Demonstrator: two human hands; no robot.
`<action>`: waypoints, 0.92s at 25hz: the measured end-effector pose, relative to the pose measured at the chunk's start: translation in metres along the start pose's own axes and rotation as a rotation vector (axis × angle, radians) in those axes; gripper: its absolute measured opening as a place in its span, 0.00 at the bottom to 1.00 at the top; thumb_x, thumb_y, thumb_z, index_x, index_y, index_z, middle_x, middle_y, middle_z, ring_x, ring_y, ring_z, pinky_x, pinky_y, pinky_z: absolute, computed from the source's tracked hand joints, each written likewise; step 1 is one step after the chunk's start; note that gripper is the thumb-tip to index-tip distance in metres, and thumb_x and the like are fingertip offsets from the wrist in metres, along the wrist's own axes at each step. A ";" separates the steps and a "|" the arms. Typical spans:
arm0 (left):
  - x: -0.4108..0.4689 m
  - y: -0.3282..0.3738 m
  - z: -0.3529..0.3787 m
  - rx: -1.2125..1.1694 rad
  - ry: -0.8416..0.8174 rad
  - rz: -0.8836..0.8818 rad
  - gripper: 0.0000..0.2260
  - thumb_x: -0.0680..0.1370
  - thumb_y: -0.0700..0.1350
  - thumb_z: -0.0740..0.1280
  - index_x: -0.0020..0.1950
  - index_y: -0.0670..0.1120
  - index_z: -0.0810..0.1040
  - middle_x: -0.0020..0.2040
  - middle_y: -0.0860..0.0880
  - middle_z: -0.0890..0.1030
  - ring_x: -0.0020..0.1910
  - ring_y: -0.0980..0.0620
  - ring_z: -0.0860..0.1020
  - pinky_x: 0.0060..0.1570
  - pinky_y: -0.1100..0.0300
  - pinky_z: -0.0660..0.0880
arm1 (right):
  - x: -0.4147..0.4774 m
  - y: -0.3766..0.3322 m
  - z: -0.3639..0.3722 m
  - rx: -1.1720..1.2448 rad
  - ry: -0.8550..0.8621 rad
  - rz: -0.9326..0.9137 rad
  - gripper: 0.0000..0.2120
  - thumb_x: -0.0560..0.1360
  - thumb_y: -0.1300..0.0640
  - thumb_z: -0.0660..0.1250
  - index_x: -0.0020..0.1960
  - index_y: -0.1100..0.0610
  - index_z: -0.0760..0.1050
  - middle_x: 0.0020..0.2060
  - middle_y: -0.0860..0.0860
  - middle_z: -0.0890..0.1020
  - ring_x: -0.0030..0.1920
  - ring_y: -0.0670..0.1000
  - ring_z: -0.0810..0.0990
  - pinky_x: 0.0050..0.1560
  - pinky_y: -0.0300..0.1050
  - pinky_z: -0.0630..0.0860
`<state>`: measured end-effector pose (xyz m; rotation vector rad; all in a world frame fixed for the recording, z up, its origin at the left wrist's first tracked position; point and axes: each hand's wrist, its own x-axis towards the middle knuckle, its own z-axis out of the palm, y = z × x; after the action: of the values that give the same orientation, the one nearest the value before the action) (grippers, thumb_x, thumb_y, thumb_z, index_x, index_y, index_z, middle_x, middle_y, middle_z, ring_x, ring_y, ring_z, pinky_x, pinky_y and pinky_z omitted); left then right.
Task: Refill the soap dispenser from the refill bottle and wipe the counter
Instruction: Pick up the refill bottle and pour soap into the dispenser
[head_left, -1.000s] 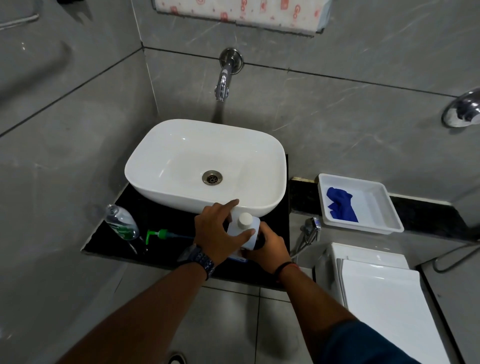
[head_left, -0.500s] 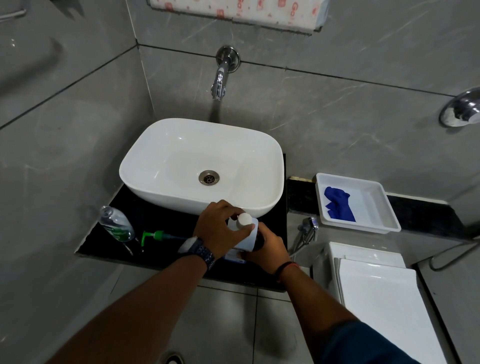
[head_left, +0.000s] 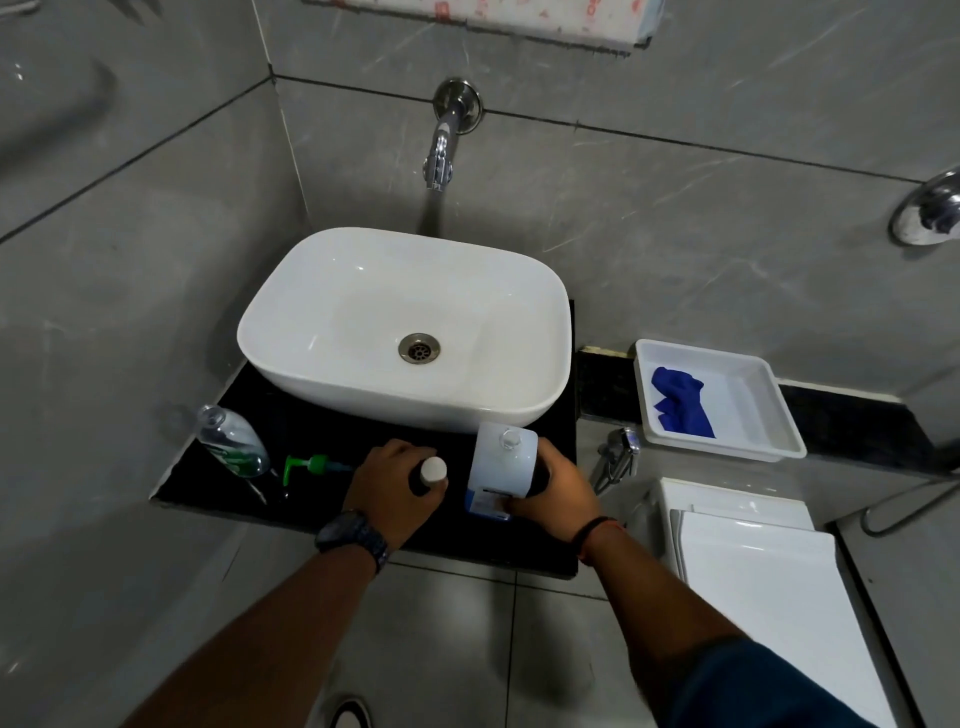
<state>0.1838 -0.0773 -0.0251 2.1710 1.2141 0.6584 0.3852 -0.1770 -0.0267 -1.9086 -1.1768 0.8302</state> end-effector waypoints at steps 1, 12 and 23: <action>-0.002 -0.004 0.005 0.025 -0.042 0.006 0.15 0.66 0.45 0.76 0.51 0.45 0.82 0.48 0.44 0.80 0.45 0.43 0.77 0.43 0.50 0.77 | -0.001 0.001 -0.003 0.009 0.008 -0.005 0.36 0.59 0.61 0.81 0.58 0.37 0.70 0.49 0.33 0.78 0.49 0.26 0.75 0.43 0.20 0.69; -0.002 -0.027 0.041 0.082 -0.100 -0.011 0.07 0.70 0.45 0.72 0.46 0.45 0.81 0.45 0.43 0.82 0.45 0.39 0.76 0.42 0.50 0.75 | 0.000 0.009 -0.005 0.037 -0.011 -0.028 0.36 0.60 0.60 0.80 0.57 0.31 0.70 0.50 0.29 0.79 0.52 0.32 0.77 0.45 0.23 0.72; -0.009 -0.061 0.010 -0.100 0.302 -0.182 0.32 0.57 0.54 0.81 0.56 0.44 0.76 0.54 0.42 0.75 0.54 0.43 0.73 0.54 0.49 0.73 | 0.005 0.000 0.008 0.049 0.028 -0.034 0.35 0.59 0.60 0.81 0.58 0.38 0.72 0.50 0.36 0.81 0.51 0.34 0.78 0.47 0.24 0.72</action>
<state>0.1498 -0.0615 -0.0751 1.8985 1.4780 0.9706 0.3808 -0.1711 -0.0316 -1.8505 -1.1585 0.8045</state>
